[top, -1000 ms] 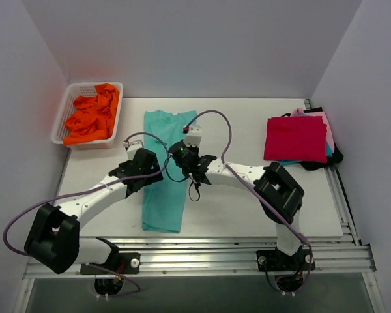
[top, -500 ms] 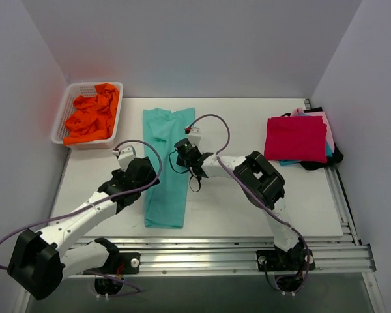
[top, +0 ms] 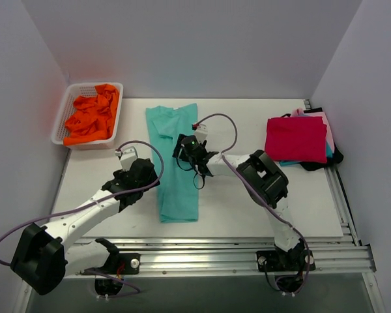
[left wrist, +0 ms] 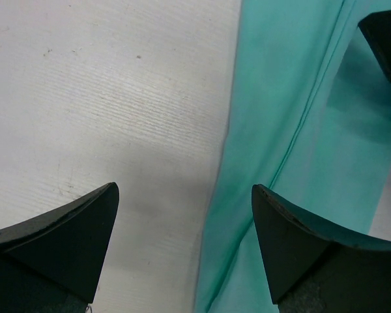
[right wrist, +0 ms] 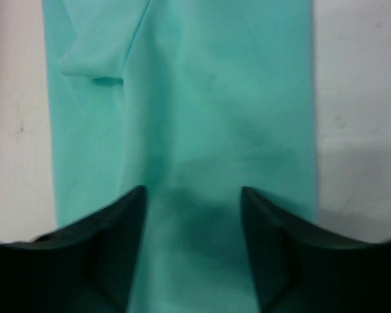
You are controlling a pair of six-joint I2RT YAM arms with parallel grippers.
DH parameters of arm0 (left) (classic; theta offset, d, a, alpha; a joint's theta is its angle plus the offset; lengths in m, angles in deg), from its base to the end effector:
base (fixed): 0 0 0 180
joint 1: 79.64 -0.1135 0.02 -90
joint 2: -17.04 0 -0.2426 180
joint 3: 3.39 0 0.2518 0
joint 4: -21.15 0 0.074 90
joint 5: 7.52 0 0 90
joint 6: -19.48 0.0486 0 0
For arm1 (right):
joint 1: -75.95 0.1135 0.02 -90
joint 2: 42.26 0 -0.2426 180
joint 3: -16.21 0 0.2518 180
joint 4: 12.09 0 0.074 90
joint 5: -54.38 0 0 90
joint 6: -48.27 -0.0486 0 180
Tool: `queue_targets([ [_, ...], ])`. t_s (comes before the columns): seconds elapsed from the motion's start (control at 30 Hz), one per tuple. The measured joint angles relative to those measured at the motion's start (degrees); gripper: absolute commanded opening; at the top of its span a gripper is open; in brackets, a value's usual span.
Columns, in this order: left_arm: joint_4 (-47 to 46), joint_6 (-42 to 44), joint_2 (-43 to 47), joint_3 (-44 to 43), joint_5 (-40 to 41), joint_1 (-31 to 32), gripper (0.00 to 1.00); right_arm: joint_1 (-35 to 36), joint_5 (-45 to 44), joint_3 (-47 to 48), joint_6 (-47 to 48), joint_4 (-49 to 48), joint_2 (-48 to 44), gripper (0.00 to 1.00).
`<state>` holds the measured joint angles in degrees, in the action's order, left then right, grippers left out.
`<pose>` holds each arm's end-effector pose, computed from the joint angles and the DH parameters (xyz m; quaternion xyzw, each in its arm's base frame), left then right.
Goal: Fold and stack the t-shirts
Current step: Rotate the tshirt 90 degrees, then grab the bottom of the folded rectangular tshirt with both arms
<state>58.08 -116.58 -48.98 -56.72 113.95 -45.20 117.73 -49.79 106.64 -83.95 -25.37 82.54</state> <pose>0.2138 -0.1159 0.1919 -0.1846 0.8893 -0.0204 0.4180 0.3653 0.3105 0.1270 0.0729 0.8180 0.3001 0.4853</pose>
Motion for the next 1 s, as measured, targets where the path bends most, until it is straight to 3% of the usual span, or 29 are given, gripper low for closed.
queue_targets([
  [0.03,0.0,0.0,-0.1,0.0,0.0,0.0,0.91,0.5,0.1,-0.1,0.4,-0.5,-0.4,0.88],
  [0.23,0.5,0.0,1.2,0.0,1.0,0.0,0.91,5.1,-2.4,1.2,2.6,4.7,-1.9,0.91],
  [0.4,1.9,-0.3,3.6,0.0,1.0,1.2,0.89,9.2,-9.8,1.4,3.7,14.1,-7.3,0.91],
  [0.53,3.4,-2.8,6.1,0.6,0.9,5.9,0.88,12.4,-17.9,-3.9,2.6,19.2,-20.0,0.86],
  [0.7,5.9,-8.4,7.8,4.2,0.1,13.0,0.85,13.3,-23.1,-18.4,-3.0,25.2,-38.4,0.84],
  [0.77,6.9,-11.2,7.8,5.7,0.1,16.3,0.81,13.8,-23.6,-24.9,-5.6,26.9,-43.7,0.79],
  [1.0,8.3,-19.6,3.6,10.8,0.0,20.7,0.76,23.7,-22.1,-39.7,-15.9,31.3,-50.2,0.58],
])
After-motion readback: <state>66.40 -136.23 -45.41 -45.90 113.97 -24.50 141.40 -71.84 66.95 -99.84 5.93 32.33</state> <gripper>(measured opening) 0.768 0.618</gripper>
